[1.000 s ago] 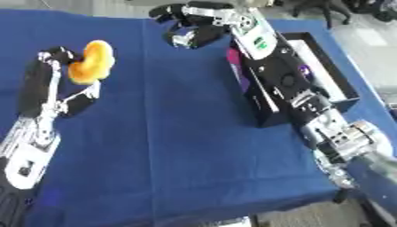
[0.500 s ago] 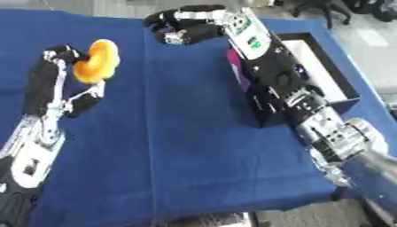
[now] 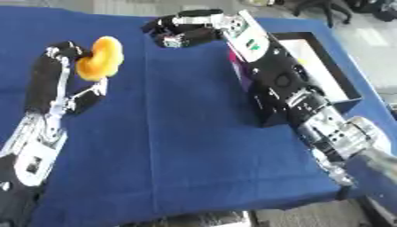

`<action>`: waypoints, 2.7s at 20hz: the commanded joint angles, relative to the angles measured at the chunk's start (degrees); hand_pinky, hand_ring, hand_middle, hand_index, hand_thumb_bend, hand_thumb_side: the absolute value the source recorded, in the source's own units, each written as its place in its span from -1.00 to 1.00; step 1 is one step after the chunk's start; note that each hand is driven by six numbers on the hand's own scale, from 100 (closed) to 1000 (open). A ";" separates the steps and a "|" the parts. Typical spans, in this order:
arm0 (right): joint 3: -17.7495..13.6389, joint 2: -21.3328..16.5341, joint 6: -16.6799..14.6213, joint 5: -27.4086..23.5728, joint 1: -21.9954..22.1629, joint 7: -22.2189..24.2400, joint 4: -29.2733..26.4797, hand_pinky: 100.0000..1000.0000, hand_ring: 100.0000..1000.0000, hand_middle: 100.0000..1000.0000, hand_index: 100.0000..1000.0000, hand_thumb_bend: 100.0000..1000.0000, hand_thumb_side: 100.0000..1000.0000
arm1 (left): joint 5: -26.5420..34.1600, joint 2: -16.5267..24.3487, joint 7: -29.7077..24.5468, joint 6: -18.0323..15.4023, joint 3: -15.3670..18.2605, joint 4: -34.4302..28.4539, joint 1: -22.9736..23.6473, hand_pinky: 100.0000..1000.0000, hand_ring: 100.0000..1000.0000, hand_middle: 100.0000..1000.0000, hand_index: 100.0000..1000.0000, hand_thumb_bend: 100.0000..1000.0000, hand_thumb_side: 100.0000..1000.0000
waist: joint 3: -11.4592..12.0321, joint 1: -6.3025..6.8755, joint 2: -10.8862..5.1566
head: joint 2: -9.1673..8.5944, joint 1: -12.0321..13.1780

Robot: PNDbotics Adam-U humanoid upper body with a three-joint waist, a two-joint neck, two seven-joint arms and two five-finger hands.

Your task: Pick up the objects with one hand, pass them to the other hand, and then place them into the box on the other side of the table.

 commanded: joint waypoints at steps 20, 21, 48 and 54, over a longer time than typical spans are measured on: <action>2.36 -1.82 -1.87 -0.57 -1.99 4.09 -2.67 0.70 1.00 1.00 1.00 -1.00 0.83 | -6.89 -2.56 1.93 1.64 -0.52 -1.10 -2.05 0.26 -0.02 -0.22 -0.07 -1.00 -1.00 | 1.10 -1.02 0.44 | -0.11 0.17; 2.30 -1.86 -1.80 -0.38 -2.05 4.09 -2.58 0.69 1.00 1.00 1.00 -1.00 0.84 | -7.15 -2.56 2.02 1.96 -0.57 -1.22 -2.03 0.26 -0.02 -0.22 -0.07 -1.00 -1.00 | 1.16 -0.94 0.53 | -0.11 0.43; 3.40 -1.38 -0.05 1.27 -3.86 4.09 -1.87 0.66 1.00 1.00 1.00 -1.00 1.00 | -13.62 -4.17 2.29 5.76 -1.38 -2.64 -2.30 0.25 -0.02 -0.22 -0.08 -1.00 -1.00 | 3.13 -0.87 1.40 | -0.11 -0.86; 4.19 -0.86 0.29 1.14 -4.24 4.09 -2.18 0.66 1.00 1.00 1.00 -1.00 1.00 | -14.94 -4.86 2.60 5.86 -1.11 -2.10 -2.63 0.25 -0.02 -0.22 -0.08 -1.00 -1.00 | 3.18 -1.04 1.51 | -0.11 -1.00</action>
